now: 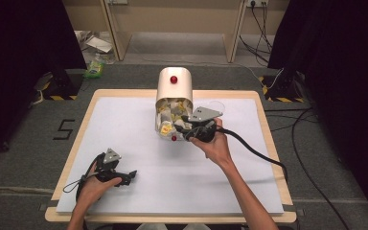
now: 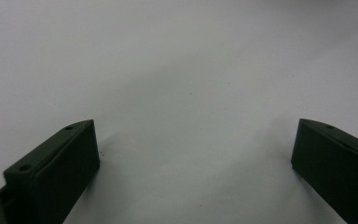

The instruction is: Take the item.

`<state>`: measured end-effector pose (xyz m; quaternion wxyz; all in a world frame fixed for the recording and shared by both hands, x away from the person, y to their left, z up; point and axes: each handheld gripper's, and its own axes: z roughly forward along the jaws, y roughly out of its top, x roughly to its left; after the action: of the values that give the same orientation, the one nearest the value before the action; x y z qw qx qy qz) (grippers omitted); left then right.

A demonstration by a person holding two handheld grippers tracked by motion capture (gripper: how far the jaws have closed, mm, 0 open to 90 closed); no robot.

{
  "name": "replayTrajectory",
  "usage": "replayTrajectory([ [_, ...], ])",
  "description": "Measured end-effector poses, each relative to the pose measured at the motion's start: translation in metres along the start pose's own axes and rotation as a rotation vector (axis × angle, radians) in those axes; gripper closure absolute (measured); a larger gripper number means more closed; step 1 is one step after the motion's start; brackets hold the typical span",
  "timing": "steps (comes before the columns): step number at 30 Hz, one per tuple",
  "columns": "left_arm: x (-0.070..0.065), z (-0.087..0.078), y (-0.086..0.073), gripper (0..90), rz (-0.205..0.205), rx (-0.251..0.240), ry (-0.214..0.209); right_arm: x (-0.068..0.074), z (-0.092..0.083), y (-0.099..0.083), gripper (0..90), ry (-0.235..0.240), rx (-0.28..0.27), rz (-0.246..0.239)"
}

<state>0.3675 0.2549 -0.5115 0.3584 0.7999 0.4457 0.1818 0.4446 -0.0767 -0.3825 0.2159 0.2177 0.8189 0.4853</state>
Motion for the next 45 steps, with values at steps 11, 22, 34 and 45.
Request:
replayTrajectory([
  [11,0.0,0.0,0.0,0.0,0.0,0.0,-0.001,-0.003,0.009,-0.002,64.8,0.042,0.04,0.022],
  [22,0.0,0.0,0.0,0.0,0.0,0.0,0.0,-0.001,0.012,-0.004,87.5,0.073,0.032,0.014],
  [34,0.0,0.0,0.0,0.0,0.0,0.0,0.0,-0.005,-0.004,0.004,90.0,0.043,-0.068,0.002],
  [45,0.0,0.0,0.0,0.0,0.0,0.0,-0.001,-0.012,-0.033,0.021,90.0,0.004,-0.181,0.0],
])
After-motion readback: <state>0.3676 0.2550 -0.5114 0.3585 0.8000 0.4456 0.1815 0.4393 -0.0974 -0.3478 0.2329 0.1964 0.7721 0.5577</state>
